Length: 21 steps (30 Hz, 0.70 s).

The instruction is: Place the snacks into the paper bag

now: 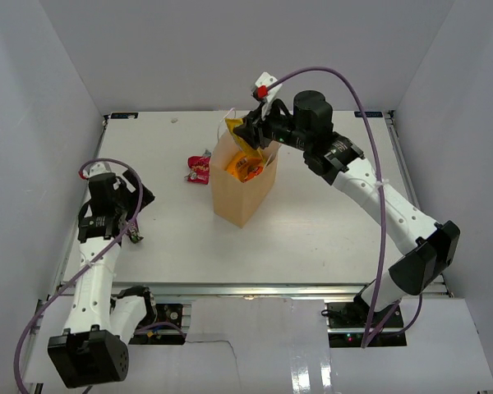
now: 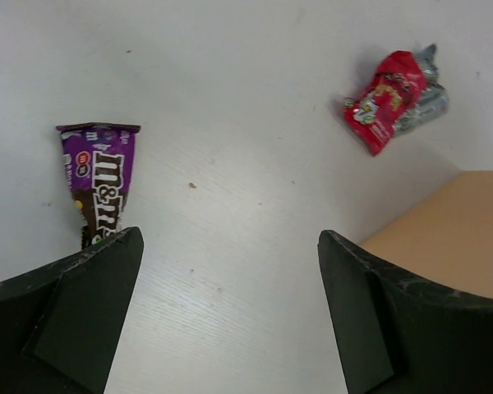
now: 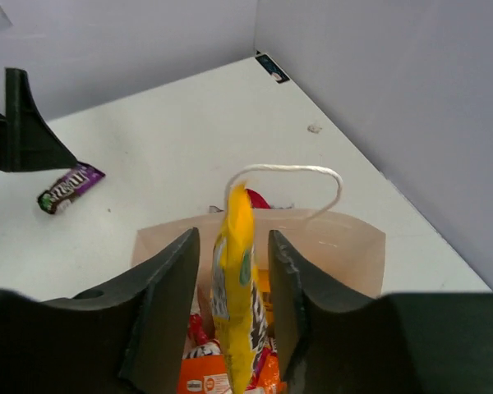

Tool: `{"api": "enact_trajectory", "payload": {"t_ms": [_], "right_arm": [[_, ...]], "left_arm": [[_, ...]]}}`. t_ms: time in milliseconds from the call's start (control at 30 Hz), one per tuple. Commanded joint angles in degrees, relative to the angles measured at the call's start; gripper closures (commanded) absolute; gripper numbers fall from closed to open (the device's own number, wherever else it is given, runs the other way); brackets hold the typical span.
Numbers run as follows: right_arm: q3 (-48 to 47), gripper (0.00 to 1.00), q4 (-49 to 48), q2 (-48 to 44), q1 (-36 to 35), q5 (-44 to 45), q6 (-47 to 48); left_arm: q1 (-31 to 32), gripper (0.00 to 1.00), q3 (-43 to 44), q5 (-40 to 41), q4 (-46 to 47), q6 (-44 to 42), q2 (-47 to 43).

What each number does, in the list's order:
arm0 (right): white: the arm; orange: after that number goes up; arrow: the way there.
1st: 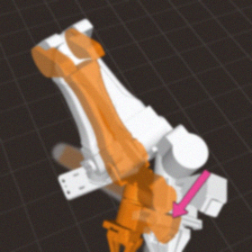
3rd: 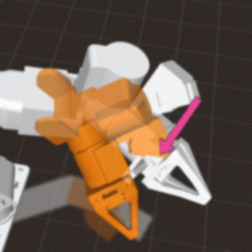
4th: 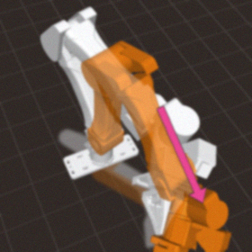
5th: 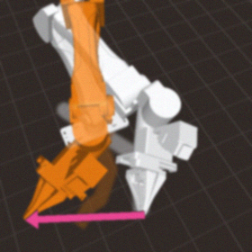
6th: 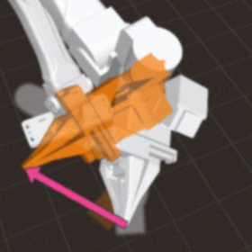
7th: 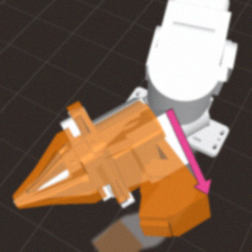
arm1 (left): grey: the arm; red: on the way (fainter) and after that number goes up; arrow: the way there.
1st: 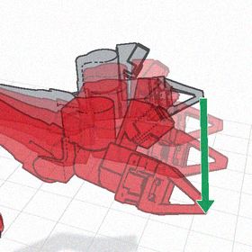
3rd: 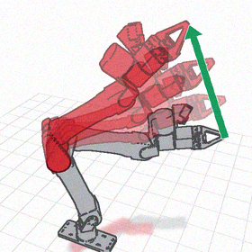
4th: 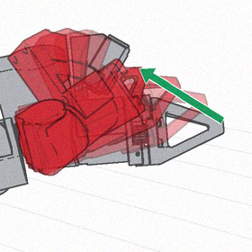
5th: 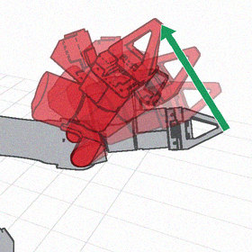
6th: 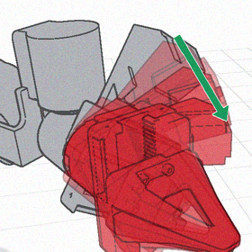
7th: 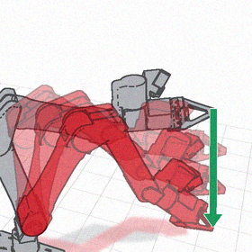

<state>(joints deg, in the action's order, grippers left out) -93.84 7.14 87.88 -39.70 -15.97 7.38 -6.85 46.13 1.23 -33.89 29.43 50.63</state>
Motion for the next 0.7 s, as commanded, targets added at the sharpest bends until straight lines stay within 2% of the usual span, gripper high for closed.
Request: {"api": "enact_trajectory", "payload": {"t_ms": [0,100,133,233,300,400,433,667], "right_arm": [[0.06,0.53,-3.27,-0.69,1.11,0.85,2.56],[-0.2,0.31,-3.18,-0.95,1.91,-0.46,1.5],[-0.2,0.2,-3.09,-1.21,2.08,-0.9,0.98],[0.06,0.12,-2.92,-2.35,2.7,-4.58,1.15],[0.5,0.11,-2.83,-2.88,3.4,-9.42,1.41],[1.2,0.11,-2.65,-3.76,3.84,-14.16,2.2],[1.55,0.11,-2.57,-4.11,3.84,-14.53,2.2],[2.53,0.11,-2.83,-4.99,4.72,-15.15,1.15]], "left_arm": [[0.08,0.02,0.19,9.74,-2.49,1.42,2.53],[-0.09,0.02,0.28,14.92,-4.68,3.52,6.13],[-0.09,0.02,0.63,18.77,-5.65,5.96,7.28],[-0.09,0.02,1.42,22.31,-9.34,8.27,12.19],[-0.35,0.02,1.86,23.81,-10.41,9.24,14.13],[-0.35,0.09,1.6,24.08,-10.41,8.72,17.56],[-0.35,0.14,1.51,24.43,-10.32,8.54,19.66],[-1.14,0.17,1.33,23.03,-8.83,6.87,31.43]]}}
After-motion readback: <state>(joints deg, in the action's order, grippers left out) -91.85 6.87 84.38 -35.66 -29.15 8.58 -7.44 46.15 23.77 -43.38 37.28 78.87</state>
